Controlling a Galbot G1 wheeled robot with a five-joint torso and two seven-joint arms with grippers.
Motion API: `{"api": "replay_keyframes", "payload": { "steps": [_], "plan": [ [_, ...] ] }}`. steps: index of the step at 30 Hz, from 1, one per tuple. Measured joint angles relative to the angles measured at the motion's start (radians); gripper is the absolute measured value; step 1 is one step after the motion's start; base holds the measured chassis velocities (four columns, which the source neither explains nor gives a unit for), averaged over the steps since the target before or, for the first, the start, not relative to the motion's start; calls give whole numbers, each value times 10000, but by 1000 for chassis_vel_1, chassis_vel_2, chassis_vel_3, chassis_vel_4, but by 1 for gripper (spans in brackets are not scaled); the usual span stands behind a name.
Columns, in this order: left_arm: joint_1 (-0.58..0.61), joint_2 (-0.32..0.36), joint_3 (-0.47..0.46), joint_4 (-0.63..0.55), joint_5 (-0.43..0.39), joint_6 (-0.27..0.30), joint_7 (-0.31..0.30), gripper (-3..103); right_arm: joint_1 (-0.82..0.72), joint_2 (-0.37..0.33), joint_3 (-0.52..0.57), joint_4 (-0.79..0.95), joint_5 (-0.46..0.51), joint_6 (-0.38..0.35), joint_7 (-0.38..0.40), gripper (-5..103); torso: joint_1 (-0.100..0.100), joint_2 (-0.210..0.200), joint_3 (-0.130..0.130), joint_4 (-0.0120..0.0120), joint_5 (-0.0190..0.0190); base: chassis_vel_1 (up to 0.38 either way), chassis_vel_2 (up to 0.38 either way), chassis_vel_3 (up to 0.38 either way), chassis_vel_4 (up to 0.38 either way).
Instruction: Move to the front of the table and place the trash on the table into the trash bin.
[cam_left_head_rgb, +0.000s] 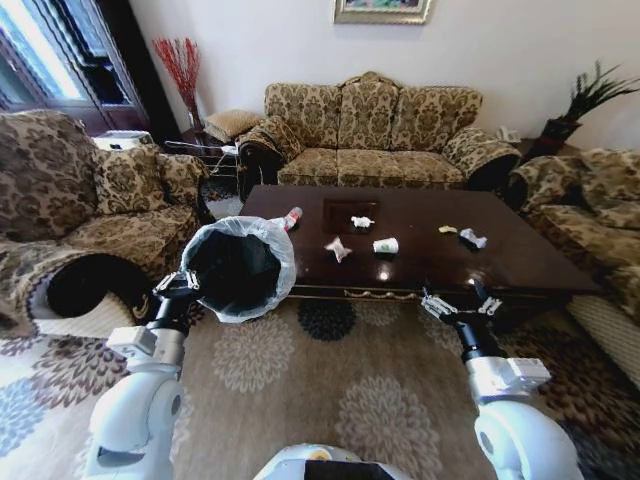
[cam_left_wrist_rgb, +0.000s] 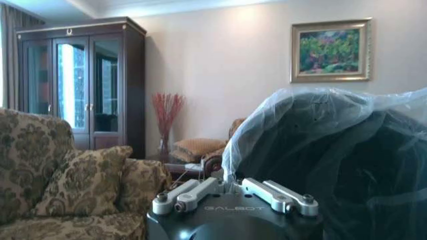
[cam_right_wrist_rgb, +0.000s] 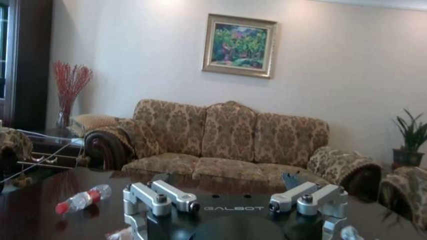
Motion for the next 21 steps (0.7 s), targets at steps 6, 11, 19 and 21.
{"api": "replay_keyframes", "payload": {
  "steps": [6, 11, 19, 21],
  "plan": [
    [-25, -5, -11, 46, 0, 1, -216, 2, 3, 8, -23, -10, -64, -3, -10, 100, 44, 120, 61, 7, 3, -270, 363, 367, -256],
    [-41, -1, -10, 70, -4, 23, -244, 2, 6, 16, -43, -18, -100, -12, -14, 100, 104, 233, 136, 5, 8, -295, 341, 341, -293],
    [-41, 1, -5, 74, -12, 31, -236, 2, 2, 20, -46, -18, -105, -18, -14, 100, 104, 259, 147, 6, 5, -279, 281, 282, -274],
    [-40, 3, -5, 76, -11, 34, -235, 2, -1, 20, -46, -18, -105, -18, -14, 100, 100, 261, 144, 2, -6, -246, 296, 283, -275]
  ]
}}
